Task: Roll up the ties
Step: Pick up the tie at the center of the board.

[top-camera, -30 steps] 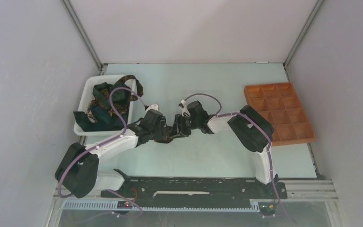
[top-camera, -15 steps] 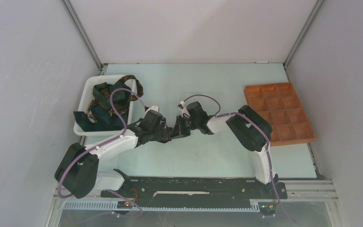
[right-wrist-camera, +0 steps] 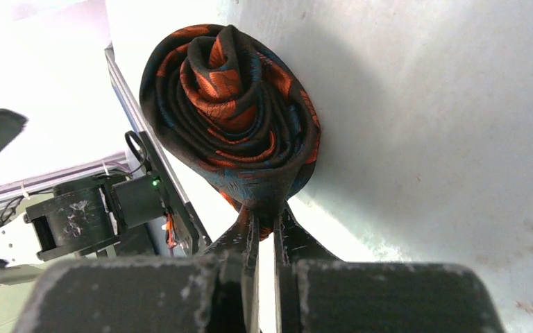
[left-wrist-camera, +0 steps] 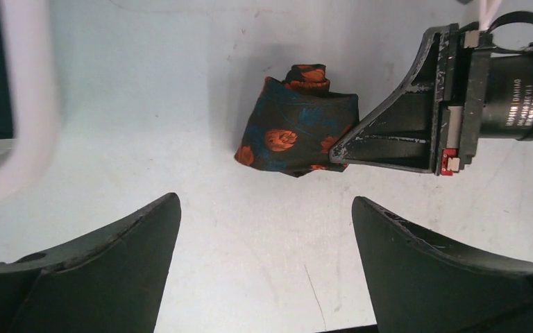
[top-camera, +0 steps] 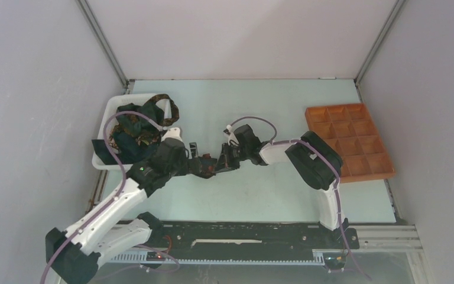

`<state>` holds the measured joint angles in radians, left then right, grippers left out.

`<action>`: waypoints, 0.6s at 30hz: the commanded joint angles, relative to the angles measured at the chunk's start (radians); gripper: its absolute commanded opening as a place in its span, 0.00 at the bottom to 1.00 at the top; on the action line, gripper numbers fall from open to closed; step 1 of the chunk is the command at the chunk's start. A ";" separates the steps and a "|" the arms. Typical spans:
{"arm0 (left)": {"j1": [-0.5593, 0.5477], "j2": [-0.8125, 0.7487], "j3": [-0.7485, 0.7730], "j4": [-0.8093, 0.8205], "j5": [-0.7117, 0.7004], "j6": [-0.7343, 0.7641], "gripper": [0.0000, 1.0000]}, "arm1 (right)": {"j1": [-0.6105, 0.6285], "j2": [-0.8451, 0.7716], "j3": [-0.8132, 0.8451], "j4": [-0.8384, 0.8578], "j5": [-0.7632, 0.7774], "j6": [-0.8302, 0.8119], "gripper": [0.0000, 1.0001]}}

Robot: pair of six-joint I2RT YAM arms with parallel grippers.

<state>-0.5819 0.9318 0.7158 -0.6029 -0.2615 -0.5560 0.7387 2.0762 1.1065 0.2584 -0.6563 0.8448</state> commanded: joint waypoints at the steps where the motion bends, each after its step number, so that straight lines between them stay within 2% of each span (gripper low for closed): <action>1: 0.005 -0.110 0.074 -0.137 -0.070 0.026 1.00 | -0.022 -0.099 0.036 -0.064 0.010 -0.043 0.00; 10: 0.005 -0.270 0.127 -0.266 -0.085 0.042 1.00 | -0.069 -0.188 0.040 -0.152 0.017 -0.085 0.00; 18: 0.005 -0.404 0.075 -0.242 -0.142 0.026 1.00 | -0.185 -0.287 0.040 -0.278 0.038 -0.152 0.00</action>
<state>-0.5819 0.5705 0.8013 -0.8455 -0.3473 -0.5388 0.6212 1.8885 1.1065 0.0517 -0.6353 0.7525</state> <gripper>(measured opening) 0.996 0.038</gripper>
